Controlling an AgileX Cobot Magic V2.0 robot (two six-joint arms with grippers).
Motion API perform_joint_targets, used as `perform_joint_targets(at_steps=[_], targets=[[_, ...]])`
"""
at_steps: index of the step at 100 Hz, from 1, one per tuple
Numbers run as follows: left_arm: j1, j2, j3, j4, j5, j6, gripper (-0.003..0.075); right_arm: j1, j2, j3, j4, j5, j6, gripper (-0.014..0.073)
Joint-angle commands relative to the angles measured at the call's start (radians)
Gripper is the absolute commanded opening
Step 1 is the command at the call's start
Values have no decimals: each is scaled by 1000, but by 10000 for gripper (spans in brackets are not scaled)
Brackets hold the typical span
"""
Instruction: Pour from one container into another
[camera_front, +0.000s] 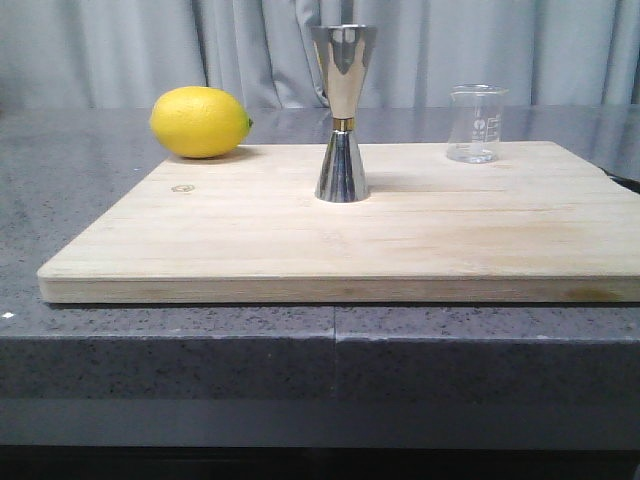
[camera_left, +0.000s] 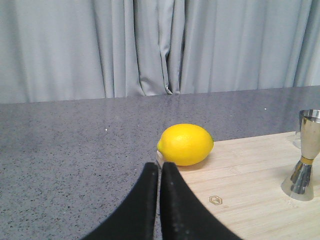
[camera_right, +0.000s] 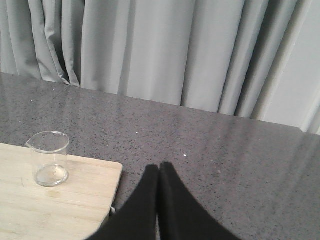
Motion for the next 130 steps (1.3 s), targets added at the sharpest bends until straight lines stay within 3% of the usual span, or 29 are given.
perform_joint_targets(at_steps=[1, 59, 99, 106, 121, 130], targets=[[-2, 0, -30, -41, -26, -6, -21, 0, -3, -25, -1, -65, -1, -67], [-62, -2, -30, -16, -12, -6, -21, 0, -3, -25, -1, -65, -1, -67], [-62, -2, -30, -76, -6, 1, -21, 0, -3, -25, -1, -65, -1, -67], [-64, -2, -25, -186, 12, 115, -21, 0, -3, -25, -1, -65, -1, -67], [-113, -8, 26, -655, 10, 653, -21, 0, -3, -25, -1, -65, -1, -67], [-158, -32, 71, -825, 10, 860, -21, 0, -3, -25, -1, -65, -1, -67]])
